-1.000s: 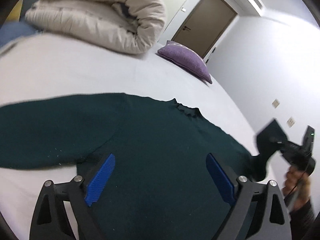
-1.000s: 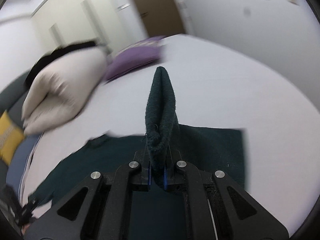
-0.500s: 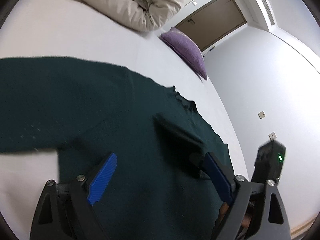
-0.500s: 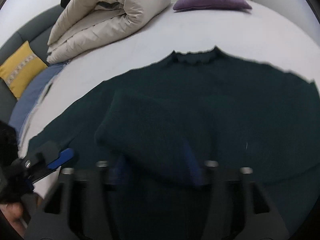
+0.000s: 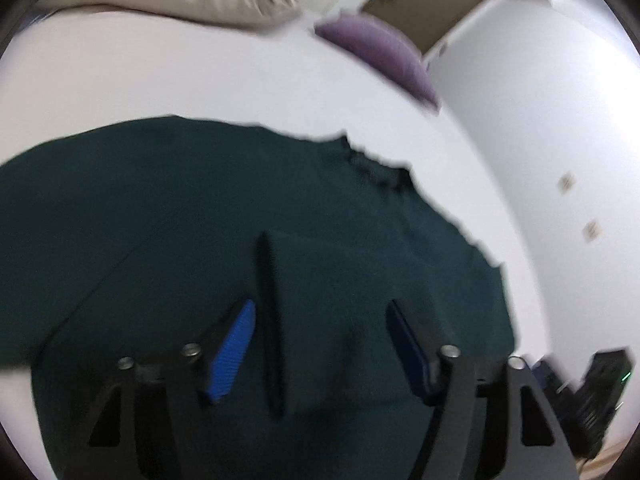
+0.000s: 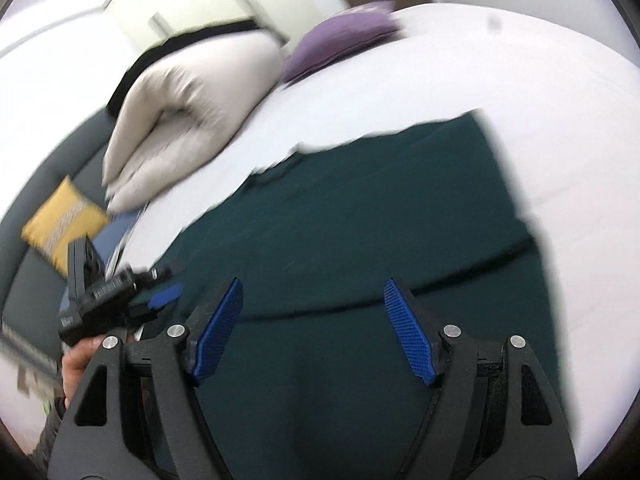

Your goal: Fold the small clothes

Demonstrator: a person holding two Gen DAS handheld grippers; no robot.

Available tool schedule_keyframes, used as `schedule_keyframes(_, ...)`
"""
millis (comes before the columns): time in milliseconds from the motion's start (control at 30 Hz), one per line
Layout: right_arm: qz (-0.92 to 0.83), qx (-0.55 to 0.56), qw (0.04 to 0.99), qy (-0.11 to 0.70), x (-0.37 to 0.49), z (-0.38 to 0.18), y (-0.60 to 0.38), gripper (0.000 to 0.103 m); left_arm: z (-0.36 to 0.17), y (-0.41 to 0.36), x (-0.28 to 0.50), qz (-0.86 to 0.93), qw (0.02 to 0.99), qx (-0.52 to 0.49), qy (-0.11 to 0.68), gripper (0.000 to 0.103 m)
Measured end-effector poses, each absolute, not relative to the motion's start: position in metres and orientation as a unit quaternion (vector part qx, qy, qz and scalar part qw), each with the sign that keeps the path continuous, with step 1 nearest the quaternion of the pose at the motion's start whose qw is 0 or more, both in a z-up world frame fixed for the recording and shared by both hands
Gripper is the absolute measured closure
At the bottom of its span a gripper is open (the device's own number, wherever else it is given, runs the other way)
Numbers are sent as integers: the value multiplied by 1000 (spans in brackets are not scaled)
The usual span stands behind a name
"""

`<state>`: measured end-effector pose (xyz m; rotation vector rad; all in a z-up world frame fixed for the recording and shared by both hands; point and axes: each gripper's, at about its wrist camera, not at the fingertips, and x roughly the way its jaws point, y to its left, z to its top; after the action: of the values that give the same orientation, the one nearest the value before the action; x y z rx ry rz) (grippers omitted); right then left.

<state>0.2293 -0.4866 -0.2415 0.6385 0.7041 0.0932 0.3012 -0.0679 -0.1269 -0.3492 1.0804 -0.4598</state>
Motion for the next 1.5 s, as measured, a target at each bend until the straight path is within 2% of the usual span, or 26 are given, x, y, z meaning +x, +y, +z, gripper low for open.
schedule_keyframes(67,15,328,882,337,234,-246,-515,39,-128,-81,309,-191,829,-122,511,53)
schedule_keyframes(100,1,341,876,340,235,-249,-533,41,-128,-83,309,-185,831,-114,512,55)
schedule_keyframes(133,-9,350,872,343,241,-255,-543,44,-126,-85,311,-181,832,-106,513,62)
schedule_keyframes(167,-16,358,866,348,241,-260,-557,50,-125,-86,313,-178,833,-101,514,72)
schedule_keyframes(267,-35,367,854,367,245,-272,-588,55,-123,-84,316,-173,836,-95,512,88)
schedule_keyframes(333,-34,365,846,387,257,-281,-596,59,-116,-81,316,-179,841,-110,499,94)
schedule_keyframes(400,-32,348,845,405,267,-285,-597,64,-106,-81,313,-185,852,-117,476,94)
schedule_keyframes(467,-33,320,852,414,275,-283,-592,83,-95,-82,306,-193,864,-116,450,94)
schedule_keyframes(567,-44,304,855,418,275,-285,-595,91,-99,-83,302,-184,874,-109,436,94)
schedule_keyframes(700,-67,282,863,414,273,-287,-597,97,-138,-69,305,-174,864,-125,456,91)
schedule_keyframes(833,-79,297,864,400,268,-292,-599,98,-137,-61,302,-184,865,-148,442,90)
schedule_keyframes(933,-93,315,861,388,258,-296,-606,100,-135,-58,300,-187,871,-141,432,84)
schedule_keyframes(1033,-97,314,858,395,252,-292,-606,100,-141,-55,303,-196,865,-155,435,80)
schedule_keyframes(1133,-113,304,866,380,248,-272,-613,93,-144,-59,298,-201,868,-154,428,75)
schedule_keyframes(1200,-114,308,873,361,259,-256,-622,63,-144,-65,295,-199,874,-137,420,71)
schedule_keyframes(1233,-111,308,874,358,270,-250,-622,38,-144,-68,294,-198,877,-128,418,69)
schedule_keyframes(1267,-101,305,877,356,281,-246,-623,35,-143,-70,294,-199,878,-123,417,68)
schedule_keyframes(1300,-90,289,883,358,298,-244,-621,37,-144,-71,294,-200,879,-121,416,66)
schedule_keyframes(1333,-86,265,887,367,312,-244,-618,46,-144,-71,293,-202,879,-122,413,65)
schedule_keyframes(1367,-79,249,884,388,328,-249,-614,72,-144,-70,293,-203,879,-125,412,65)
schedule_keyframes(1400,-69,240,870,426,347,-261,-611,86,-145,-68,293,-206,879,-130,411,65)
schedule_keyframes(1433,-78,230,859,450,357,-271,-609,92,-146,-65,293,-208,878,-135,409,66)
schedule_keyframes(1500,-108,198,871,437,362,-273,-608,96,-147,-62,293,-212,877,-145,406,66)
